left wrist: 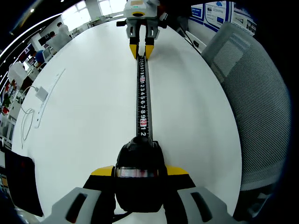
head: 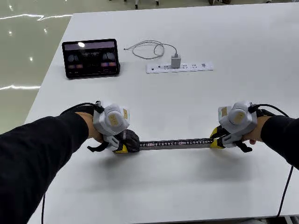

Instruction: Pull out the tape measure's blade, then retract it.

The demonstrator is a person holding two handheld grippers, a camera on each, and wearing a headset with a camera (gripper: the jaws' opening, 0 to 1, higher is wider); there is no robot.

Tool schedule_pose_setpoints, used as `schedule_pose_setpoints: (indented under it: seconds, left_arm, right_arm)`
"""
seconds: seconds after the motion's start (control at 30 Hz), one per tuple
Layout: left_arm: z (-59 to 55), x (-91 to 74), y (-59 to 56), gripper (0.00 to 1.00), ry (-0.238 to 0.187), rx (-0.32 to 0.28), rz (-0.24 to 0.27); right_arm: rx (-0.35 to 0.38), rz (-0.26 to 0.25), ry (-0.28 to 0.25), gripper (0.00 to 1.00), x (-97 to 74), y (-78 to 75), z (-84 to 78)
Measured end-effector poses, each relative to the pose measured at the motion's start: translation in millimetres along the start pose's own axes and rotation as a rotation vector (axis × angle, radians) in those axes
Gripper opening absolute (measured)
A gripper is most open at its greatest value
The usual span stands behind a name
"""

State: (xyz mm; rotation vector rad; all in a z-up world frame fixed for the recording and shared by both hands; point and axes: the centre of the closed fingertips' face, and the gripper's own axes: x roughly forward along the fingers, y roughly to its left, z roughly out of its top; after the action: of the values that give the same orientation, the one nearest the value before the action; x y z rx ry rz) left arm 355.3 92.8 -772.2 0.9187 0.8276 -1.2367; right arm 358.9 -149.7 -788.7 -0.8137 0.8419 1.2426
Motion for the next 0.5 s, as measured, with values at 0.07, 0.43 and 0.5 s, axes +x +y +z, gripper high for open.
schedule_pose_setpoints:
  seconds: [0.07, 0.43, 0.5]
  left_arm:
    - [-0.9, -1.2, -0.1, 0.35, 0.007, 0.01, -0.004]
    - [-2.4, -8.9, 7.8, 0.41, 0.0, -0.026, 0.029]
    - [-2.0, -11.0, 11.7, 0.45, -0.007, -0.037, 0.042]
  right_arm:
    - [-0.001, -0.003, 0.004, 0.13, 0.2, -0.8, -0.2]
    - [-0.004, -0.018, -0.007, 0.14, -2.0, -3.3, 3.9]
    - [-0.006, -0.015, -0.002, 0.16, -3.2, -2.7, 3.5]
